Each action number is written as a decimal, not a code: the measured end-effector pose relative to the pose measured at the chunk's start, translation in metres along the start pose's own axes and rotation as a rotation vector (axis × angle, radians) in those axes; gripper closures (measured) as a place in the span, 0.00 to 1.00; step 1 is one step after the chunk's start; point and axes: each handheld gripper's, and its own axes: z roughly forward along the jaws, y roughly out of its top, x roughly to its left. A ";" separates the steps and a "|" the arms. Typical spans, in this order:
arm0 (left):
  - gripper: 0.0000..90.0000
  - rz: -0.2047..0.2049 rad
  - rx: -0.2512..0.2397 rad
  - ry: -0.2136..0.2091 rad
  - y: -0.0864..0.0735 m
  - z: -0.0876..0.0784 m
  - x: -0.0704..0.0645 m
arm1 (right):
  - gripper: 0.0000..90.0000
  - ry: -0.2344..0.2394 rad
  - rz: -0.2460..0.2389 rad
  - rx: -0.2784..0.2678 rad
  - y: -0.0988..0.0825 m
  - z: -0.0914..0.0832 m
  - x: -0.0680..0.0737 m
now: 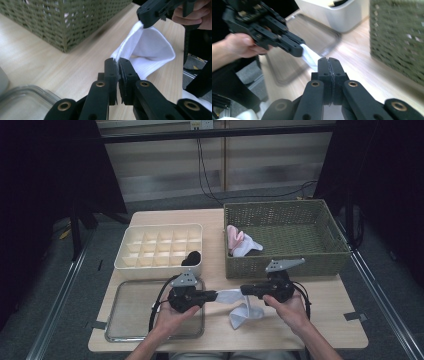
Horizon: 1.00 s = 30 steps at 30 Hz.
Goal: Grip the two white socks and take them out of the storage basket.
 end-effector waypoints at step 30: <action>0.56 -0.062 0.065 0.055 -0.013 0.008 0.011 | 0.58 -0.037 0.048 0.065 -0.041 -0.017 0.004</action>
